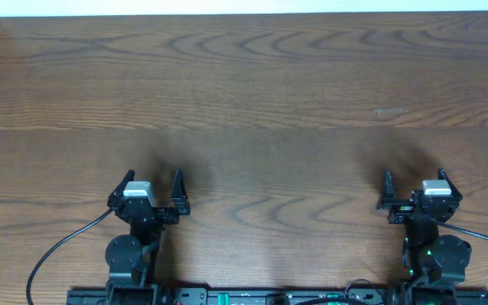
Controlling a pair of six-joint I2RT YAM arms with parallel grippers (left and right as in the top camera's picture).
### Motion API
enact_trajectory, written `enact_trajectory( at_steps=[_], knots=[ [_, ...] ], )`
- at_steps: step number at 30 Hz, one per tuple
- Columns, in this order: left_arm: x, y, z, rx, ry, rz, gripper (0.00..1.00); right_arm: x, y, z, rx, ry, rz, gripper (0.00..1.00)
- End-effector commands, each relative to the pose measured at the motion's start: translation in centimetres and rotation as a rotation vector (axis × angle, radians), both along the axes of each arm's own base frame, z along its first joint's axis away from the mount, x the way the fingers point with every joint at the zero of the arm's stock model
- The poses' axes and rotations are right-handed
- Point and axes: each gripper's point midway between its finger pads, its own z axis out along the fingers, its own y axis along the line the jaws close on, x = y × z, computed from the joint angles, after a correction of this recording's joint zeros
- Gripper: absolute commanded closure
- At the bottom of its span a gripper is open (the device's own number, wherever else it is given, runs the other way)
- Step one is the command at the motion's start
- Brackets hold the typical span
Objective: Untangle cables
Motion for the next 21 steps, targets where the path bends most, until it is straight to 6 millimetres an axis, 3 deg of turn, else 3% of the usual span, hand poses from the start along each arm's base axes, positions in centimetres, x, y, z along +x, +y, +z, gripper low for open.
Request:
enact_trajectory(
  at_steps=[1, 21],
  knots=[
    [-0.13, 0.27, -1.4, 0.086, 0.042, 0.002, 0.0, -0.03, -0.28, -0.1, 0.014, 0.002, -0.015, 0.01],
    [-0.13, 0.25, -1.45, 0.094, 0.044, 0.0, 0.0, -0.03, -0.28, -0.1, 0.014, 0.002, -0.015, 0.01]
  ],
)
